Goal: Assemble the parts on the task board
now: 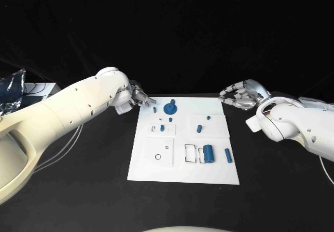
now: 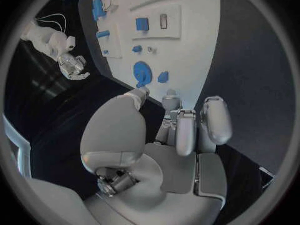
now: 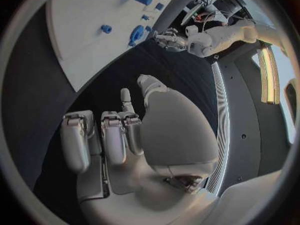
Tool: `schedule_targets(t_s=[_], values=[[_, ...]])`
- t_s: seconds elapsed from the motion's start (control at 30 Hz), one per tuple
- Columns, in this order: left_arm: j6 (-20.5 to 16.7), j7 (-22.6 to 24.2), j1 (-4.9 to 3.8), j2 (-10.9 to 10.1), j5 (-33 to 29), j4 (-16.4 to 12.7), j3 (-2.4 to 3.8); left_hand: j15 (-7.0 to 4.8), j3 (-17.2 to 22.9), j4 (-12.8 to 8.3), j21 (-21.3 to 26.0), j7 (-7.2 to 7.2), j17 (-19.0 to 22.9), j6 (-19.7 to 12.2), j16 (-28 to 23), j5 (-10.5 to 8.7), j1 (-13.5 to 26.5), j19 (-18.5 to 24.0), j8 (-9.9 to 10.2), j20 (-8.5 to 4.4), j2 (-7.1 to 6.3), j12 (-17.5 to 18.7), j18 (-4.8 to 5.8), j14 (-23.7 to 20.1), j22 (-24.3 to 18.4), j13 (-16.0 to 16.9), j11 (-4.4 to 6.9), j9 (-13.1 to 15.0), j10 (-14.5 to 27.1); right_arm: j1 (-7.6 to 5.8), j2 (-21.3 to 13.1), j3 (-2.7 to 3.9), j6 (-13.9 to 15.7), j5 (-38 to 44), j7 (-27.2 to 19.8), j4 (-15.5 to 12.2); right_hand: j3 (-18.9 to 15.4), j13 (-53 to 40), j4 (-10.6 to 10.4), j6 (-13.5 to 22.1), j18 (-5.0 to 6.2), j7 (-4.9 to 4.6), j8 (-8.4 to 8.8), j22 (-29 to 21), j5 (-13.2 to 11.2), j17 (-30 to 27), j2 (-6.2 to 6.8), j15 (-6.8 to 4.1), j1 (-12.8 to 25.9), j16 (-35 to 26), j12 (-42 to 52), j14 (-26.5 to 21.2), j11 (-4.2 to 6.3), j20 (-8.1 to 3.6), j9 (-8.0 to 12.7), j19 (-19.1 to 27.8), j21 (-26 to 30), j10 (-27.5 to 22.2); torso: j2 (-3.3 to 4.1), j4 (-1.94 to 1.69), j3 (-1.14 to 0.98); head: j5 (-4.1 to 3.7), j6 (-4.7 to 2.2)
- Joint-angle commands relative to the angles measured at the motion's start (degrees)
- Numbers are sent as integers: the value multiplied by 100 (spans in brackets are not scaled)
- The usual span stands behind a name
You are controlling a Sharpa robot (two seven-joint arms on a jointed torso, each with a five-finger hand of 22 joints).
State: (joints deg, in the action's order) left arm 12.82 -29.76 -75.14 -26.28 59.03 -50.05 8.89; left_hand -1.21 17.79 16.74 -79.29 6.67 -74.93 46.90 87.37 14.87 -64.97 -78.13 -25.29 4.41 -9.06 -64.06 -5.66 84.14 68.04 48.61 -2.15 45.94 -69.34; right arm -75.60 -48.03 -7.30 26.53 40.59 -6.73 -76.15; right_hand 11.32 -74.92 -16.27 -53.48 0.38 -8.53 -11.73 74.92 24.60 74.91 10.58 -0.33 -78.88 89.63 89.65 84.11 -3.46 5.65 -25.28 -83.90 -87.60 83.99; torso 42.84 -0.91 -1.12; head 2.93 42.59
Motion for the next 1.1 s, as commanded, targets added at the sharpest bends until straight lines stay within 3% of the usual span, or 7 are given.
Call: schedule_targets(t_s=[0.03, 0.5, 0.8, 1.1], values=[[313, 45, -13, 80, 149, 127, -6, -29, -48, 6, -36, -4, -1110, 31, 41, -10, 69, -52, -41, 1, 9, -43, 107, 451, 21, 14, 1, 8, -45, -12, -5, 7, -1, 64, -67, -15, 28, -1503, -4, 43, 33, -8, 25, 1326, -26, 1416, 45, 8, 12, 6, 30, 566, -45, 0, -10, -469, 27, 596, 47, 36, 9, 10, -13], [441, 29, -14, 284, 243, 306, -30, -49, -179, 13, -71, -33, -1161, 44, 72, -14, 239, -70, -133, -18, 48, -87, 117, 469, 75, 44, 24, 44, -56, -30, 15, 17, -14, 87, -73, -22, 42, -1504, 5, 48, 32, -9, 30, 1330, -26, 1416, 51, 11, 5, 6, 31, 565, -46, 3, -17, -472, 23, 597, 105, 70, 24, 5, -23], [520, 21, -14, 294, 244, 347, -42, -76, -174, -9, -107, -70, -1225, 85, 110, 19, 147, -96, -226, -29, 122, -145, 127, 492, 138, 100, 57, 81, -104, -31, 23, 18, -14, 94, -69, -18, 48, -1506, 11, 49, 32, -9, 31, 1329, -30, 1422, 56, 12, -2, 8, 33, 567, -47, 4, -21, -471, 24, 599, 96, 48, 23, -12, -3], [510, 19, -14, 291, 236, 350, -52, -87, -130, -13, -117, -81, -1225, 91, 110, 39, 18, -96, -275, -37, 167, -152, 129, 492, 152, 100, 70, 101, -107, -31, 30, 18, -18, 98, -66, -9, 48, -1506, 11, 49, 32, -9, 31, 1329, -30, 1422, 56, 12, -2, 8, 33, 567, -47, 4, -21, -471, 24, 599, 94, 64, 21, -2, 11]])
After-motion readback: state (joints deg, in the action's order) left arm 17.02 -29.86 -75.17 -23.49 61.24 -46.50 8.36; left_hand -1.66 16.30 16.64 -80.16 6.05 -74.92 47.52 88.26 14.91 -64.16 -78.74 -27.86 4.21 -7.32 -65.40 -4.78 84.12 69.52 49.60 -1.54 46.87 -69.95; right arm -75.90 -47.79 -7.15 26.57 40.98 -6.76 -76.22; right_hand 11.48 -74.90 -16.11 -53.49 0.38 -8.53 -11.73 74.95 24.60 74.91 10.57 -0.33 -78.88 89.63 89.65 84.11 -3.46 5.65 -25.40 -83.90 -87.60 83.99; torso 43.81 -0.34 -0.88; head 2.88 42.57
